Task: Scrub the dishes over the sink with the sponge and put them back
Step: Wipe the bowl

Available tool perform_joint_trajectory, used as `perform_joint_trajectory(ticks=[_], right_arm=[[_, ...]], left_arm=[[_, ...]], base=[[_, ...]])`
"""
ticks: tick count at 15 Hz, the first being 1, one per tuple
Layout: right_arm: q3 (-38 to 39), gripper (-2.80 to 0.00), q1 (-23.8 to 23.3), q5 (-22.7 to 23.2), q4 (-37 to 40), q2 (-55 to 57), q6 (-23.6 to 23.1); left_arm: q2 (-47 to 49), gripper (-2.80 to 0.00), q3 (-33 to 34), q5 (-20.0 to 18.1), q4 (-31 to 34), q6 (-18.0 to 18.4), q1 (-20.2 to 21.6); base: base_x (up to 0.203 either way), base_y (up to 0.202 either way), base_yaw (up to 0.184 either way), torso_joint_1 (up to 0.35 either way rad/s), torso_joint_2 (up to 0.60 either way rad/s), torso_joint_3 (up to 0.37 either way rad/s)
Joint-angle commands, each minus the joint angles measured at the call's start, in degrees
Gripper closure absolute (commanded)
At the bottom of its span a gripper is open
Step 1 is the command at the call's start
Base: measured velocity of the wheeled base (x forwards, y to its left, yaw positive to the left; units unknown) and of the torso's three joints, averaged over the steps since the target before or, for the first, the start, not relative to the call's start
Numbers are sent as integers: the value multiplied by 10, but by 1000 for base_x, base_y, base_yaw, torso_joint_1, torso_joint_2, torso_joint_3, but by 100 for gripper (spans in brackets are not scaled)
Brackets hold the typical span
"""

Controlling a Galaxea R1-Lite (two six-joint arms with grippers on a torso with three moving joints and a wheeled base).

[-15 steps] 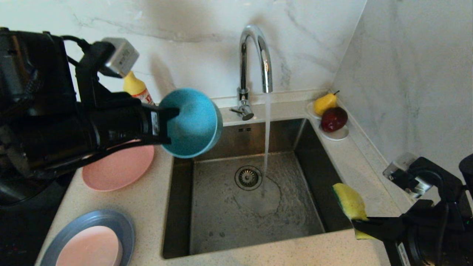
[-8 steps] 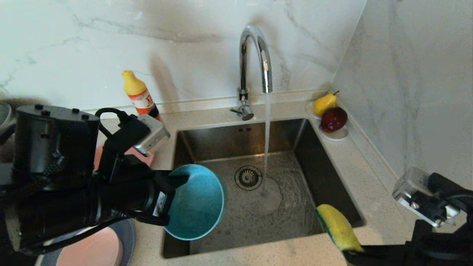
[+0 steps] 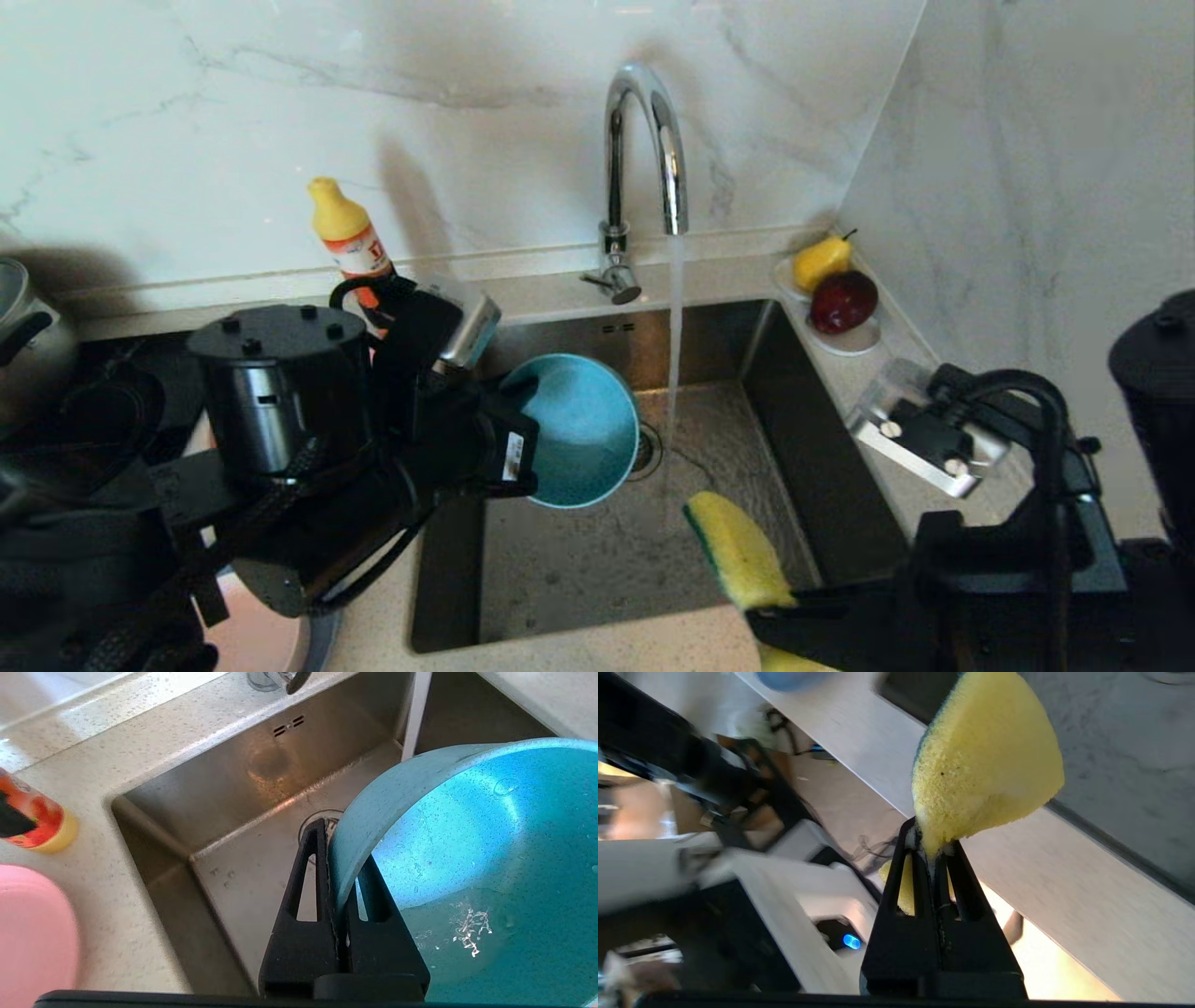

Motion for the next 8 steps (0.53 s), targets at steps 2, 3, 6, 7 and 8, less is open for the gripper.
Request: perform_joint_trajectory(ticks=[2, 3, 6, 7, 8], right_arm=[[-45, 0, 11, 8, 1, 71, 21], [-50, 0, 11, 9, 2, 85, 24], [-60, 0, 11, 9, 1, 106, 44], [-61, 0, 10, 9, 0, 111, 44], [-62, 0, 10, 9, 0, 113, 44]], left_arm=[[47, 0, 18, 32, -50, 1, -35], [58, 0, 19, 49, -80, 3, -44], [77, 0, 40, 78, -146, 31, -63], [80, 0, 44, 84, -164, 41, -69], [82, 0, 44, 86, -173, 43, -71]], base=[[0, 0, 0, 0, 0, 0], [0, 0, 0, 0, 0, 0], [0, 0, 0, 0, 0, 0], [0, 0, 0, 0, 0, 0], [0, 0, 0, 0, 0, 0]])
